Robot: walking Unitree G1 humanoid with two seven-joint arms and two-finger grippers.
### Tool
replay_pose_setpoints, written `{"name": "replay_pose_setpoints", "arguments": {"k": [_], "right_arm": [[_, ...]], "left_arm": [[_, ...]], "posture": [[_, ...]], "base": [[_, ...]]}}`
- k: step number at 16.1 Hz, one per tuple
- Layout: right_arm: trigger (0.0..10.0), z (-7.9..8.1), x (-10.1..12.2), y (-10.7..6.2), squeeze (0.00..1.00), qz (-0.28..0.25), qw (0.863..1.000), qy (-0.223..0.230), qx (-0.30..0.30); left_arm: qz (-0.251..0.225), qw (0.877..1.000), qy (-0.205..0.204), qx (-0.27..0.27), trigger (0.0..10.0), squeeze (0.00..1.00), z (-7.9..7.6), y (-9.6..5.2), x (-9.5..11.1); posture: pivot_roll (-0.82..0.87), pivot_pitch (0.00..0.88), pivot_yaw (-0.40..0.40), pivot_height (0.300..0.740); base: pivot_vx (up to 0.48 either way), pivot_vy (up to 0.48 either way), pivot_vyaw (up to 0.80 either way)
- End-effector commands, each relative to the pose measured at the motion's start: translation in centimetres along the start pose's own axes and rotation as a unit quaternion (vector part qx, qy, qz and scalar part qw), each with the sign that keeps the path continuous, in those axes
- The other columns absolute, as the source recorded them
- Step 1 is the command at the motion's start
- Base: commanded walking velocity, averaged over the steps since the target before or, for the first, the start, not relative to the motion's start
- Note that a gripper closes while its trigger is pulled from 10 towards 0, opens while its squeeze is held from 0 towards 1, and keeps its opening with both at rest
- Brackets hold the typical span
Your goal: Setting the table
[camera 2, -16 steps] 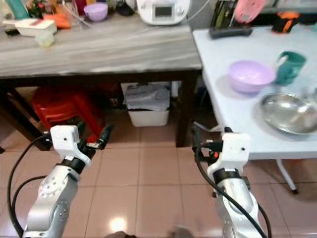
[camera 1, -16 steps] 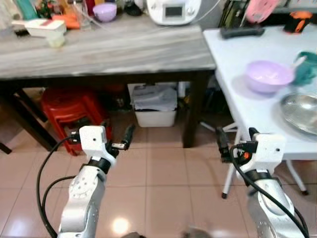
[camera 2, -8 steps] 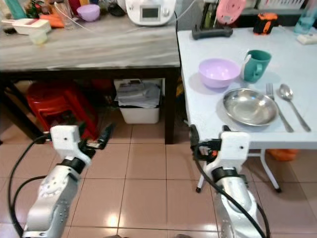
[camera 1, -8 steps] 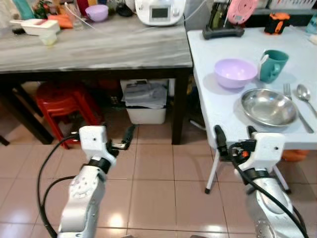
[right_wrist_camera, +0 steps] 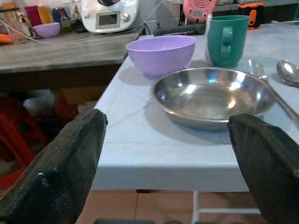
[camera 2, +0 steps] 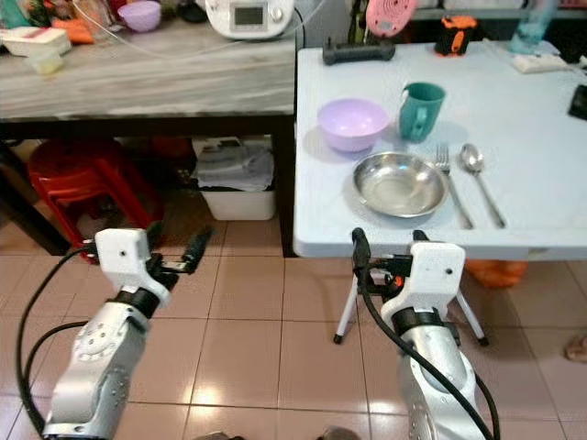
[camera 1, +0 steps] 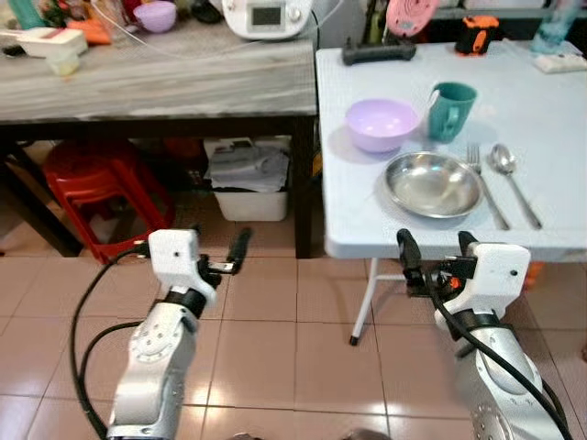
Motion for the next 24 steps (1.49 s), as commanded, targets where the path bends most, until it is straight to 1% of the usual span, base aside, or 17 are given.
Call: {"name": "replay_pose_setpoints", "arguments": {"k": [1, 2, 9, 10, 11, 14, 16, 17, 18, 19, 22, 24], "right_arm": [[10.0, -0.2, 0.1, -0.3, 0.0, -0.001, 1.0, 0.001, -0.004], [10.0, 0.0, 0.1, -0.3, 0.0, -0.001, 1.0, 0.001, -0.002], [10.0, -0.1, 0.1, -0.1, 0.0, -0.002, 1.0, 0.001, -0.002], [10.0, 0.0, 0.1, -0.1, 0.0, -0.001, 1.0, 0.001, -0.001], [10.0, 0.0, 0.1, -0.2, 0.0, -0.001, 1.0, 0.002, -0.001], [10.0, 0.0, 0.1, -0.2, 0.0, -0.002, 1.0, -0.005, 0.0], [10.0, 0.1, 0.0, -0.2, 0.0, -0.002, 1.0, -0.006, 0.002], [10.0, 0.1, 0.0, -0.2, 0.0, -0.002, 1.0, -0.006, 0.003], [10.0, 0.1, 0.0, -0.2, 0.0, -0.002, 1.0, -0.007, 0.003], [10.0, 0.1, 0.1, -0.2, 0.0, -0.002, 1.0, -0.008, 0.004], [10.0, 0.3, 0.0, -0.1, 0.0, -0.002, 1.0, -0.009, 0.008], [10.0, 0.2, 0.0, 0.0, 0.0, -0.003, 1.0, -0.008, 0.008]], "left_arm": [[0.002, 1.0, -0.004, -0.003, 10.0, 0.0, -0.3, -0.1, -0.1], [0.003, 1.0, -0.004, -0.004, 10.0, 0.0, -0.4, -0.2, -0.1], [0.002, 1.0, -0.003, -0.003, 10.0, 0.0, -0.3, 0.0, -0.1], [-0.003, 1.0, -0.013, 0.0, 10.0, 0.0, -0.3, 0.0, 0.0], [-0.007, 1.0, -0.006, -0.002, 10.0, 0.0, -0.3, 0.0, 0.2], [-0.008, 1.0, -0.009, -0.01, 10.0, 0.0, -0.2, 0.0, 0.2], [-0.009, 1.0, -0.009, -0.006, 10.0, 0.0, 0.1, -0.2, 0.2], [-0.008, 1.0, -0.006, 0.004, 10.0, 0.0, 0.5, -0.3, 0.0], [0.0, 1.0, -0.002, 0.024, 10.0, 0.0, 1.5, -0.7, -0.5], [0.007, 0.999, -0.001, 0.033, 10.0, 0.0, 2.0, -1.1, -0.9], [0.005, 1.0, -0.001, 0.026, 10.0, 0.0, 1.8, -1.1, -0.9], [-0.001, 1.0, -0.004, 0.016, 10.0, 0.0, 1.3, -0.8, -0.7]], "posture": [[-0.11, 0.145, 0.08, 0.74], [-0.11, 0.142, 0.079, 0.74], [-0.11, 0.142, 0.082, 0.74], [-0.11, 0.142, 0.082, 0.74], [-0.11, 0.138, 0.086, 0.74], [-0.11, 0.136, 0.086, 0.74], [-0.11, 0.136, 0.086, 0.74], [-0.11, 0.136, 0.086, 0.74], [-0.11, 0.136, 0.086, 0.74], [-0.11, 0.136, 0.086, 0.74], [-0.1, 0.133, 0.081, 0.74], [-0.1, 0.128, 0.079, 0.74]], "base": [[0.0, -0.428, 0.0], [0.0, -0.424, 0.0], [0.0, -0.425, 0.0], [0.0, 0.0, 0.0], [0.0, 0.0, 0.0], [0.0, 0.0, 0.0], [0.0, 0.0, 0.0], [0.0, 0.0, 0.0], [0.0, 0.0, 0.0], [0.0, 0.0, 0.44], [0.081, 0.0, 0.78], [0.289, 0.0, 0.0]]}}
Point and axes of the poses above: a point about 5 cm out from each wrist's last joint towards the gripper, its own y axis pointing out of the wrist towards the gripper, its own x axis along the axis of the wrist's last joint, z = x × y, the point moved 5 cm from there along y, pointing out of the wrist towards the gripper, and after that the axes turned 13 degrees about y, right-handed, at the moved point
